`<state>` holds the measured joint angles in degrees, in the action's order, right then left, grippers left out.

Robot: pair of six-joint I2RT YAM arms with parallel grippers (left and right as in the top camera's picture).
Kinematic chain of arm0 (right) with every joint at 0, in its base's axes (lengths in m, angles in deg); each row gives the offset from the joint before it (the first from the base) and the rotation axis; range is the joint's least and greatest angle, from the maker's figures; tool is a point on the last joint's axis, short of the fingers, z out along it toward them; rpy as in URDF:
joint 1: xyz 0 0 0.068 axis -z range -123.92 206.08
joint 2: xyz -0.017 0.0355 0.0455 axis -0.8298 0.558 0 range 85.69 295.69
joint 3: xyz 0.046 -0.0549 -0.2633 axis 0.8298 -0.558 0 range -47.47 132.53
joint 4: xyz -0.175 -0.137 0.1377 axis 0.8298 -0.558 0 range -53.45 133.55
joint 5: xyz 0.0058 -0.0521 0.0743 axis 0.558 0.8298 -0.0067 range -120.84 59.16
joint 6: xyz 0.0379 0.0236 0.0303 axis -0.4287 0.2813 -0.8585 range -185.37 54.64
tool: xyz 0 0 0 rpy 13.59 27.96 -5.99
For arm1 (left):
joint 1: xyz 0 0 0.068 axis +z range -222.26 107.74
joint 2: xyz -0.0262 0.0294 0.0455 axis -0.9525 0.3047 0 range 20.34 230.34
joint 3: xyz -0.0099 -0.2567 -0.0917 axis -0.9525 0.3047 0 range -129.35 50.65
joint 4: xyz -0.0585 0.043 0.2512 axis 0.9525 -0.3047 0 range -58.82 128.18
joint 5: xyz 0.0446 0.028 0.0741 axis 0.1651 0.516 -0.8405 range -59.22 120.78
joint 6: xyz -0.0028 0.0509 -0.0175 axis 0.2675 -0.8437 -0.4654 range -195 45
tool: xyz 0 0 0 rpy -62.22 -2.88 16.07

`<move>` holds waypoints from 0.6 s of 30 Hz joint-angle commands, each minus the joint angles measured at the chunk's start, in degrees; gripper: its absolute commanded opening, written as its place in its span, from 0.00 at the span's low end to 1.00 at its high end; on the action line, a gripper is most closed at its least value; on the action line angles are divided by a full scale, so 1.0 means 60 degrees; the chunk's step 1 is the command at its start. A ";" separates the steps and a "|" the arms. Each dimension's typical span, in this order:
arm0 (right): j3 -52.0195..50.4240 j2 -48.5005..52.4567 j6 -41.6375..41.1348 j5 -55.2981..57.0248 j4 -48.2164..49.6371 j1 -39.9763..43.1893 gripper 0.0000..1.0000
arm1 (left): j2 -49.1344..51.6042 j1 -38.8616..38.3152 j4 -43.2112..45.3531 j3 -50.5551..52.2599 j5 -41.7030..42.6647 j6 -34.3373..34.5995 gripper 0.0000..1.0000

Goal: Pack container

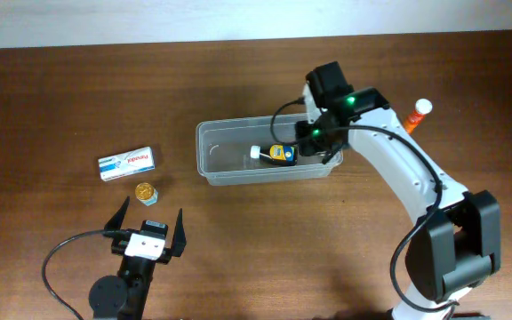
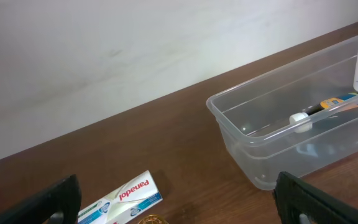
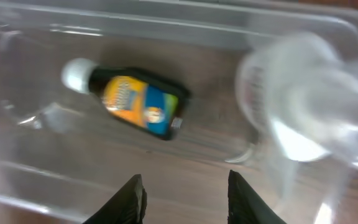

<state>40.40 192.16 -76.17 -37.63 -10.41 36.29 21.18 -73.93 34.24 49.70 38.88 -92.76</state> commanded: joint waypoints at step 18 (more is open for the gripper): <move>0.0302 0.1599 -0.0284 -0.0648 0.2535 -0.1603 0.35 | -0.0091 0.0058 0.0000 0.0069 -0.0069 0.0033 0.99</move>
<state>41.15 199.53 -76.96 -39.49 3.65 26.89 21.18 -73.93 34.24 49.70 38.88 -92.76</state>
